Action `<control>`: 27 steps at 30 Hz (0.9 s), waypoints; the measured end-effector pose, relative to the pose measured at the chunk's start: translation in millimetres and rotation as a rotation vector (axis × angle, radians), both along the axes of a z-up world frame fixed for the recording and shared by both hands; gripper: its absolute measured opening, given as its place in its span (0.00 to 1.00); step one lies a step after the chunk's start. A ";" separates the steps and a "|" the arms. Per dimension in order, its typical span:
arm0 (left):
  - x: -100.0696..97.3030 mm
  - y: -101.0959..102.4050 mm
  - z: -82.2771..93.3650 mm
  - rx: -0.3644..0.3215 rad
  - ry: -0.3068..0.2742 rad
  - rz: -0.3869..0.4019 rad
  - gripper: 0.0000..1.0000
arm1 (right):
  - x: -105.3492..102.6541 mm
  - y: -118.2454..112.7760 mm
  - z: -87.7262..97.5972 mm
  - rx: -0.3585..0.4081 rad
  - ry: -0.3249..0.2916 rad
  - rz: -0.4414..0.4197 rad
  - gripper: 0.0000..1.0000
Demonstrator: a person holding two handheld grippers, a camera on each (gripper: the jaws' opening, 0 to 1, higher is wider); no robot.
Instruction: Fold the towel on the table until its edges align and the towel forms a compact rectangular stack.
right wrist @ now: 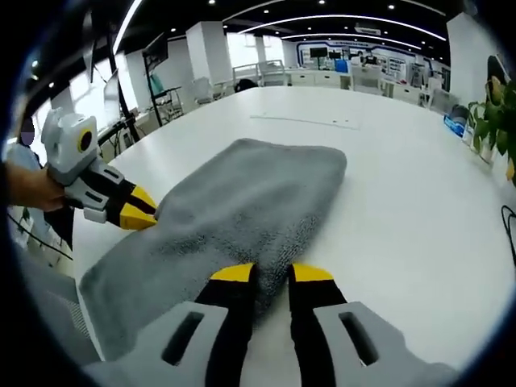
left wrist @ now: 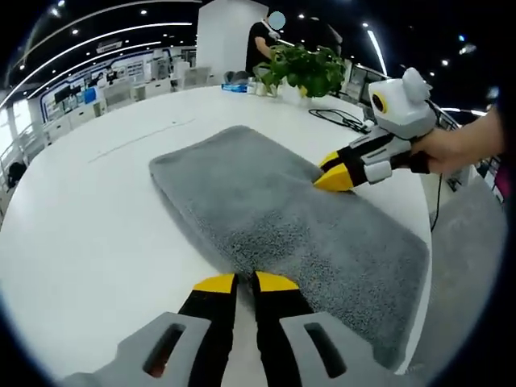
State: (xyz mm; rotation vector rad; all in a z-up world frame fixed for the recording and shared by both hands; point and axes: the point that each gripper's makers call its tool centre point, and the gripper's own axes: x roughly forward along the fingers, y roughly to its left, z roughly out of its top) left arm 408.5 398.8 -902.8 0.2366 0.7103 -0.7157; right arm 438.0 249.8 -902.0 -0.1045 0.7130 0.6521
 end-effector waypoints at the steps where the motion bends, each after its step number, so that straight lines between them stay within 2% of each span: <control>1: 0.5 0.8 6.1 -0.016 -0.013 0.014 0.17 | -0.3 -1.0 3.9 0.010 -0.001 0.001 0.20; 3: 1.0 0.4 15.3 -0.043 -0.017 0.031 0.30 | -1.9 -2.1 11.8 0.015 -0.014 0.006 0.26; 6: 0.2 -1.2 26.6 -0.020 -0.035 0.017 0.43 | -6.0 0.0 22.7 0.031 -0.032 0.035 0.28; 9: 0.7 -2.9 37.7 0.016 -0.083 -0.021 0.52 | -12.0 1.4 32.9 0.023 -0.054 0.083 0.29; 13: -7.6 -14.3 55.0 0.017 -0.114 -0.092 0.56 | -22.9 4.4 43.8 0.008 -0.058 0.125 0.30; 17: -25.8 -21.3 55.5 0.045 -0.085 -0.163 0.60 | -40.8 5.5 46.7 -0.027 -0.042 0.189 0.32; 21: -46.5 -24.8 52.2 0.101 -0.095 -0.234 0.60 | -56.1 8.1 45.1 -0.054 -0.031 0.241 0.36; 22: -50.5 -25.1 49.9 0.110 -0.089 -0.239 0.60 | -62.5 7.4 41.7 -0.101 -0.032 0.286 0.36; 24: -59.8 -24.9 42.6 0.138 -0.075 -0.257 0.60 | -70.8 9.8 38.5 -0.137 -0.038 0.327 0.37; 27: -72.9 -27.6 37.9 0.150 -0.070 -0.282 0.60 | -83.1 15.5 37.3 -0.143 -0.030 0.362 0.37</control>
